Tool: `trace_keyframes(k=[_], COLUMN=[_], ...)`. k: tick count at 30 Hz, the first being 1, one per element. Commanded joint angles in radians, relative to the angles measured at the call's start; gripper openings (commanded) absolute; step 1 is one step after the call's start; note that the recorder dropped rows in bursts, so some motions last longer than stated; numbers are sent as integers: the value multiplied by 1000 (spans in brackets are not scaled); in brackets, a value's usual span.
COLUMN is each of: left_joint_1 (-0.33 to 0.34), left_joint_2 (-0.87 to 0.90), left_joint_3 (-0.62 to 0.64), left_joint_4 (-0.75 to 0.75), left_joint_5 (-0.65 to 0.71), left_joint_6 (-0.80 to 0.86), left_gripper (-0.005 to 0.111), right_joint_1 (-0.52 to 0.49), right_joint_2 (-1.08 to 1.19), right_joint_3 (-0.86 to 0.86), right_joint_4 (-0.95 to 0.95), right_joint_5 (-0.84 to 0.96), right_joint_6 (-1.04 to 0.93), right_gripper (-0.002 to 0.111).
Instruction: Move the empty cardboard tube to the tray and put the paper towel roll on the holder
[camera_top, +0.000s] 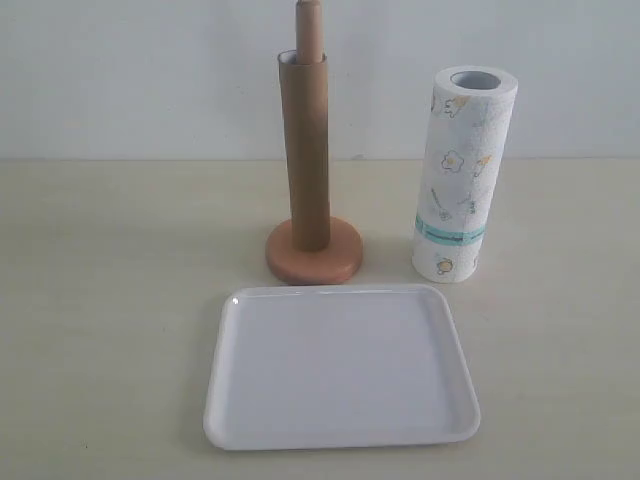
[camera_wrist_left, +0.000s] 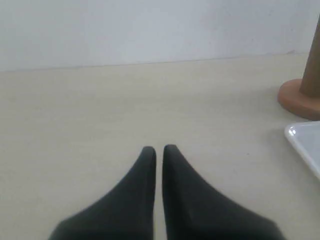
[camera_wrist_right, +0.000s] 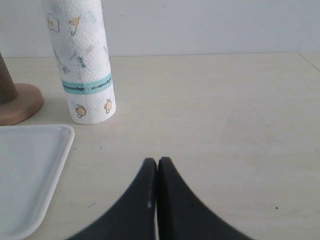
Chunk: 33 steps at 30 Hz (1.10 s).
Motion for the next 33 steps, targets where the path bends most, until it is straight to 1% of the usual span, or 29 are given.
trace_keyframes(k=[1,11,14,17,21,25,27,30,31,33], left_joint_1=[2,2,2,2,2,2,2,2,2,2], left_joint_2=[-4,-4,-4,-4,-4,-4,-4,-4,-4,-4], left_joint_3=[3,3,-8,-76,-201,-264,-271,-271,-271,-271], left_joint_4=[72,95,69,21,-86,-91,-91,-91,-91,-91], left_joint_5=[-6,-8,-44,-113,-178,-221,-278,-471,-517,-573], left_joint_6=[59,60,14,-97,-265,-278,-278,-278,-278,-284], left_gripper=[4,4,4,4,4,4,4,4,4,4], right_joint_1=[-3,-3,-3,-3,-3,-3,-3,-3,-3,-3], right_joint_2=[-5,-5,-5,-5,-5,-5,-5,-5,-5,-5], right_joint_3=[-1,-1,-1,-1,-1,-1,-1,-1,-1,-1], right_joint_4=[-3,-3,-3,-3,-3,-3,-3,-3,-3,-3], right_joint_5=[-3,-3,-3,-3,-3,-3,-3,-3,-3,-3], right_joint_6=[-4,-4,-4,-4,-4,-4,-4,-4,-4,-4], right_gripper=[0,0,0,0,0,0,0,0,0,0])
